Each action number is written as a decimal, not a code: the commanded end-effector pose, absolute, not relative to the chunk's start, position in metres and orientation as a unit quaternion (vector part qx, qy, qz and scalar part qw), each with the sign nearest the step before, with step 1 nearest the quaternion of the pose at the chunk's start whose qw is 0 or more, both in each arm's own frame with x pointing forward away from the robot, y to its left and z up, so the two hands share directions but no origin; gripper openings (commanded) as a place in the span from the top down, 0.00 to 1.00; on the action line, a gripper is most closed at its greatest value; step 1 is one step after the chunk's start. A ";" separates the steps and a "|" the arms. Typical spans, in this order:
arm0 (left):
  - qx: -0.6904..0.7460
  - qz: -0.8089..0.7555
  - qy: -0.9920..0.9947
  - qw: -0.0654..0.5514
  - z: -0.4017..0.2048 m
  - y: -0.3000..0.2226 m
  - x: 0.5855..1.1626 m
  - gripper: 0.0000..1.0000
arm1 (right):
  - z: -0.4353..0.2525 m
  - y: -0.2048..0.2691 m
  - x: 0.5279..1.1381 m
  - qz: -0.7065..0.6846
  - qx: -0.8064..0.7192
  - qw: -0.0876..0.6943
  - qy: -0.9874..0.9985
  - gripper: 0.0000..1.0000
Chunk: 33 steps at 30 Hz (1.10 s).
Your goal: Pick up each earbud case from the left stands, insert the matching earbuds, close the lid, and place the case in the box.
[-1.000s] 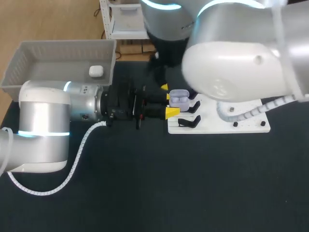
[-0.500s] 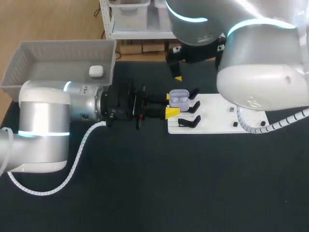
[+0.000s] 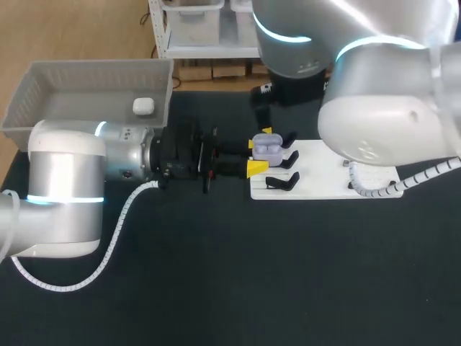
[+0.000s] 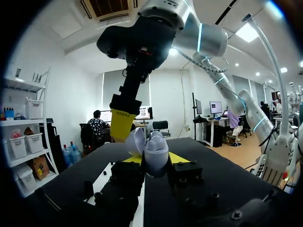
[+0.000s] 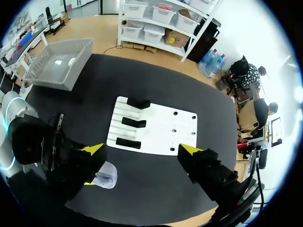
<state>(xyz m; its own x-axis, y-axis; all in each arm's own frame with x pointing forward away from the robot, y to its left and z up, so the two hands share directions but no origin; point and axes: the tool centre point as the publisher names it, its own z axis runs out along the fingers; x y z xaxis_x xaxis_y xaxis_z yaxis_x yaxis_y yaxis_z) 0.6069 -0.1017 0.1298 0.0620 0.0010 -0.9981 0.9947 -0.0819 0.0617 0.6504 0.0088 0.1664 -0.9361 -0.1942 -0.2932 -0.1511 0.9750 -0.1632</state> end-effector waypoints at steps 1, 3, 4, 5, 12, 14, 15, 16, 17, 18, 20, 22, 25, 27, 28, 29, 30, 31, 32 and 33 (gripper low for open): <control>0.535 -0.502 0.465 0.496 0.130 -0.101 0.606 1.00 | 0.166 0.010 0.641 -0.067 -0.091 0.147 0.983 0.00; 0.535 -0.502 0.465 0.496 0.130 -0.101 0.606 1.00 | 0.165 0.012 0.635 -0.066 -0.093 0.145 0.983 0.00; 0.535 -0.502 0.465 0.496 0.130 -0.101 0.606 1.00 | 0.165 0.012 0.632 -0.066 -0.095 0.142 0.983 0.00; 0.535 -0.502 0.465 0.496 0.130 -0.101 0.606 1.00 | 0.164 0.012 0.630 -0.065 -0.095 0.142 0.983 0.00; 0.535 -0.502 0.465 0.496 0.130 -0.101 0.606 1.00 | 0.182 0.006 0.621 -0.089 -0.073 0.214 0.970 0.00; 0.535 -0.502 0.465 0.496 0.130 -0.101 0.606 1.00 | 0.195 0.005 0.618 -0.088 -0.083 0.253 0.960 0.00; 0.535 -0.502 0.465 0.496 0.130 -0.101 0.606 1.00 | 0.204 0.006 0.615 -0.088 -0.096 0.271 0.954 0.00; 0.535 -0.502 0.465 0.496 0.130 -0.101 0.606 1.00 | 0.211 0.007 0.612 -0.082 -0.107 0.284 0.949 0.00; 0.535 -0.502 0.465 0.496 0.130 -0.101 0.606 1.00 | 0.217 0.008 0.608 -0.076 -0.117 0.294 0.946 0.00; 0.527 -0.501 0.478 0.493 0.132 -0.099 0.607 1.00 | 0.224 0.010 0.605 -0.066 -0.129 0.304 0.942 0.00; 0.514 -0.500 0.499 0.486 0.134 -0.094 0.608 1.00 | 0.235 0.014 0.596 -0.035 -0.157 0.316 0.935 0.00; 0.497 -0.496 0.523 0.484 0.143 -0.083 0.609 1.00 | 0.249 0.016 0.584 -0.007 -0.187 0.327 0.926 0.00; 0.477 -0.491 0.542 0.487 0.155 -0.066 0.611 1.00 | 0.258 0.018 0.573 0.021 -0.207 0.337 0.918 0.00; 0.453 -0.490 0.555 0.496 0.167 -0.049 0.612 1.00 | 0.258 0.018 0.573 0.021 -0.207 0.337 0.918 0.00; 0.450 -0.484 0.560 0.499 0.172 -0.042 0.612 1.00 | 0.258 0.018 0.573 0.021 -0.207 0.337 0.918 0.00; 0.446 -0.477 0.565 0.504 0.177 -0.035 0.614 1.00 | 0.258 0.018 0.573 0.021 -0.207 0.337 0.918 0.00; 0.438 -0.472 0.570 0.510 0.182 -0.026 0.616 1.00 | 0.258 0.018 0.573 0.021 -0.207 0.337 0.918 0.00; 0.434 -0.463 0.575 0.517 0.187 -0.018 0.619 1.00 | 0.258 0.018 0.573 0.021 -0.207 0.337 0.918 0.00; 0.435 -0.448 0.579 0.524 0.192 -0.009 0.624 1.00 | 0.258 0.018 0.573 0.021 -0.207 0.337 0.918 0.00; 0.435 -0.431 0.586 0.531 0.196 0.002 0.630 1.00 | 0.258 0.018 0.573 0.021 -0.207 0.337 0.918 0.00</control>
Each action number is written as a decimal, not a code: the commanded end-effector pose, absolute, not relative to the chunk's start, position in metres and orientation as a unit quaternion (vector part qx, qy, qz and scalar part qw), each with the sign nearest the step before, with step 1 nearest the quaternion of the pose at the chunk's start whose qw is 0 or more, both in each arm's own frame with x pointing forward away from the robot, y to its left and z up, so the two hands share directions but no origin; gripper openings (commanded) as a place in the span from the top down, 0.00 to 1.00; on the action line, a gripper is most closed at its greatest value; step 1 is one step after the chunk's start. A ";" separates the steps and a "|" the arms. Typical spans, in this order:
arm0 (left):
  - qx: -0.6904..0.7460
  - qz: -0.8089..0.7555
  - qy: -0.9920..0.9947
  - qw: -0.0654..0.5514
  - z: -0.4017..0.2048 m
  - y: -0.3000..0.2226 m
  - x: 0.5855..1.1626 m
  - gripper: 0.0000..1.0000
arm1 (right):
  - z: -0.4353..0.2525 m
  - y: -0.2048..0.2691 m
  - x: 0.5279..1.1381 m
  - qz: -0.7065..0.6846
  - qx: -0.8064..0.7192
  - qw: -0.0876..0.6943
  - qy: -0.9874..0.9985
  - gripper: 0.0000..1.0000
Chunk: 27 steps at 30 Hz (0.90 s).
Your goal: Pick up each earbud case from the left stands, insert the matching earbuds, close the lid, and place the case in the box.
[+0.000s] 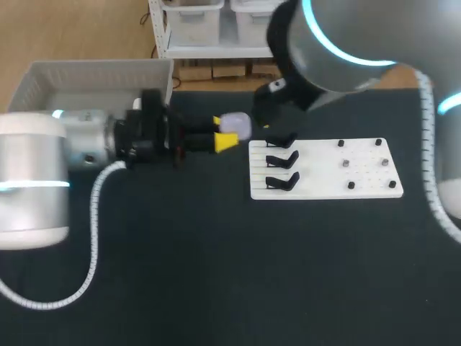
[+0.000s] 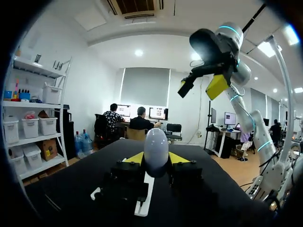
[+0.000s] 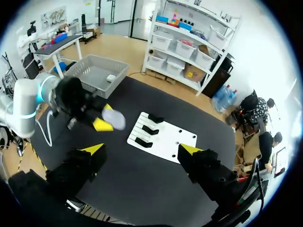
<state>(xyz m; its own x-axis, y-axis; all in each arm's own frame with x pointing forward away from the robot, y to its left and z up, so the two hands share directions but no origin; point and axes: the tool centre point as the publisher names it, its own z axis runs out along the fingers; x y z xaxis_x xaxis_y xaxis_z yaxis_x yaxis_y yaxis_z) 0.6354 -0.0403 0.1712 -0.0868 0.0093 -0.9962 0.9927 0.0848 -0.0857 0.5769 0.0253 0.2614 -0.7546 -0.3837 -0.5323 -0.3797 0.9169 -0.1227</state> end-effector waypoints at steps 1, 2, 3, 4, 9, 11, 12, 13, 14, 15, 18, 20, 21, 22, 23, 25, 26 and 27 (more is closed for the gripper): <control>0.433 -0.415 0.594 0.536 0.199 0.012 0.637 1.00 | 0.258 0.018 0.573 0.021 -0.207 0.337 0.918 0.00; 0.429 -0.398 0.603 0.542 0.201 0.022 0.646 1.00 | 0.258 0.018 0.573 0.021 -0.207 0.337 0.918 0.00; 0.427 -0.387 0.608 0.547 0.202 0.029 0.652 1.00 | 0.258 0.018 0.573 0.021 -0.207 0.337 0.918 0.00; 0.426 -0.363 0.615 0.556 0.205 0.043 0.665 1.00 | 0.258 0.018 0.573 0.021 -0.207 0.337 0.918 0.00; 0.401 -0.280 0.649 0.583 0.207 0.091 0.721 1.00 | 0.258 0.018 0.573 0.021 -0.207 0.337 0.918 0.00; 0.382 -0.266 0.661 0.588 0.208 0.110 0.746 1.00 | 0.258 0.018 0.573 0.021 -0.207 0.337 0.918 0.00; 0.377 -0.253 0.667 0.590 0.206 0.121 0.759 1.00 | 0.258 0.018 0.573 0.021 -0.207 0.337 0.918 0.00; 0.357 -0.253 0.673 0.596 0.205 0.132 0.772 1.00 | 0.258 0.018 0.573 0.021 -0.207 0.337 0.918 0.00; 0.350 -0.250 0.677 0.597 0.203 0.140 0.783 1.00 | 0.258 0.018 0.573 0.021 -0.207 0.337 0.918 0.00; 0.348 -0.243 0.681 0.596 0.200 0.147 0.795 1.00 | 0.258 0.018 0.573 0.021 -0.207 0.337 0.918 0.00; 0.325 -0.230 0.695 0.599 0.189 0.167 0.823 1.00 | 0.258 0.018 0.573 0.021 -0.207 0.337 0.918 0.00; 0.304 -0.222 0.702 0.604 0.179 0.185 0.845 1.00 | 0.258 0.018 0.573 0.021 -0.207 0.337 0.918 0.00; 0.296 -0.222 0.706 0.604 0.174 0.192 0.855 1.00 | 0.258 0.018 0.573 0.021 -0.207 0.337 0.918 0.00; 0.290 -0.221 0.709 0.604 0.172 0.196 0.860 1.00 | 0.258 0.018 0.573 0.021 -0.207 0.337 0.918 0.00; 0.294 -0.212 0.712 0.601 0.170 0.199 0.865 1.00 | 0.258 0.018 0.573 0.021 -0.207 0.337 0.918 0.00; 0.291 -0.208 0.717 0.599 0.166 0.210 0.878 1.00 | 0.258 0.018 0.573 0.021 -0.207 0.337 0.918 0.00; 0.289 -0.202 0.721 0.596 0.164 0.215 0.884 1.00 | 0.258 0.018 0.573 0.021 -0.207 0.337 0.918 0.00; 0.294 -0.195 0.724 0.593 0.162 0.219 0.889 1.00 | 0.258 0.018 0.573 0.021 -0.207 0.337 0.918 0.00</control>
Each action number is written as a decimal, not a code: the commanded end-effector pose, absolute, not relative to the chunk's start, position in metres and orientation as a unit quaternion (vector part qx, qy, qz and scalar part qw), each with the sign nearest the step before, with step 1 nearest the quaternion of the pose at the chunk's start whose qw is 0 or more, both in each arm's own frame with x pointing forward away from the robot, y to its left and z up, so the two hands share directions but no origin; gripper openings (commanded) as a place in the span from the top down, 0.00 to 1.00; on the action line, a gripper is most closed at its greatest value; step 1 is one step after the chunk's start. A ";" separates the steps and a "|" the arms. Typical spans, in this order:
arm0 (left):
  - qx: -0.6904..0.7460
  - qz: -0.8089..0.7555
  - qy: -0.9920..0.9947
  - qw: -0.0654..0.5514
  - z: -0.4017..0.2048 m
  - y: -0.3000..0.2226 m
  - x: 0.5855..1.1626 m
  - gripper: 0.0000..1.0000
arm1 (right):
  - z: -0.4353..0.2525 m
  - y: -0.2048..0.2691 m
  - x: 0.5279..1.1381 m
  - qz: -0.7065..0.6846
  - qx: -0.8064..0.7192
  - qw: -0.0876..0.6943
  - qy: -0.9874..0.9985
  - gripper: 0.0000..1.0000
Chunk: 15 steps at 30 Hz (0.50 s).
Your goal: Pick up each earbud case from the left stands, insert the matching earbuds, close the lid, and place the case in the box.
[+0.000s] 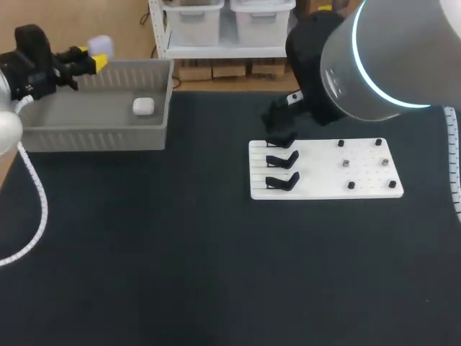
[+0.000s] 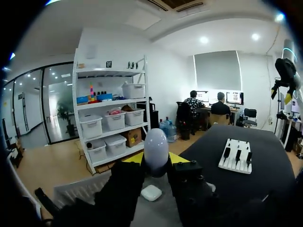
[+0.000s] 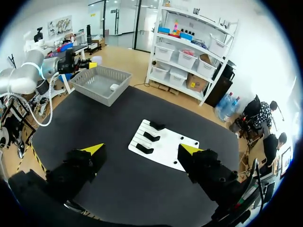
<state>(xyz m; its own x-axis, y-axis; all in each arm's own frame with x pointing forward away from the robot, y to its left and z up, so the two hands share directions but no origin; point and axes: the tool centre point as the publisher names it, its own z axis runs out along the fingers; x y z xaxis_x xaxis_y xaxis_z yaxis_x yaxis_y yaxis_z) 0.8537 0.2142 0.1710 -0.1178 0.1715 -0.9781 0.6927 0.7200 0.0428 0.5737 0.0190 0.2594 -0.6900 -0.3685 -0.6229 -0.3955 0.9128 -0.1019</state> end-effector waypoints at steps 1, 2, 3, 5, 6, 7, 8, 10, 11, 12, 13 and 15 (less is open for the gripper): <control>0.295 -0.194 0.724 0.593 0.162 0.221 0.891 1.00 | 0.258 0.018 0.573 0.021 -0.207 0.337 0.918 0.00; 0.296 -0.194 0.724 0.592 0.163 0.223 0.892 1.00 | 0.258 0.018 0.573 0.021 -0.207 0.337 0.918 0.00; 0.299 -0.192 0.726 0.589 0.163 0.224 0.893 1.00 | 0.258 0.018 0.573 0.021 -0.207 0.337 0.918 0.00; 0.313 -0.188 0.726 0.583 0.163 0.225 0.894 0.03 | 0.258 0.018 0.573 0.021 -0.207 0.337 0.918 0.00; 0.317 -0.188 0.725 0.582 0.163 0.225 0.894 0.00 | 0.258 0.018 0.573 0.021 -0.207 0.337 0.918 0.00; 0.322 -0.188 0.723 0.581 0.163 0.226 0.894 0.00 | 0.258 0.018 0.573 0.021 -0.207 0.337 0.918 0.00; 0.327 -0.190 0.723 0.579 0.163 0.226 0.894 0.00 | 0.258 0.018 0.573 0.021 -0.207 0.337 0.918 0.00; 0.333 -0.189 0.721 0.578 0.164 0.227 0.890 0.00 | 0.258 0.018 0.573 0.021 -0.207 0.337 0.918 0.00; 0.337 -0.190 0.720 0.577 0.164 0.227 0.887 0.00 | 0.258 0.018 0.573 0.021 -0.207 0.337 0.918 0.00; 0.339 -0.189 0.720 0.575 0.165 0.228 0.884 0.00 | 0.258 0.018 0.573 0.021 -0.207 0.337 0.918 0.00; 0.339 -0.189 0.720 0.575 0.165 0.228 0.884 0.00 | 0.258 0.018 0.573 0.021 -0.207 0.337 0.918 0.00; 0.339 -0.189 0.720 0.575 0.165 0.228 0.884 0.00 | 0.258 0.018 0.573 0.021 -0.207 0.337 0.918 0.00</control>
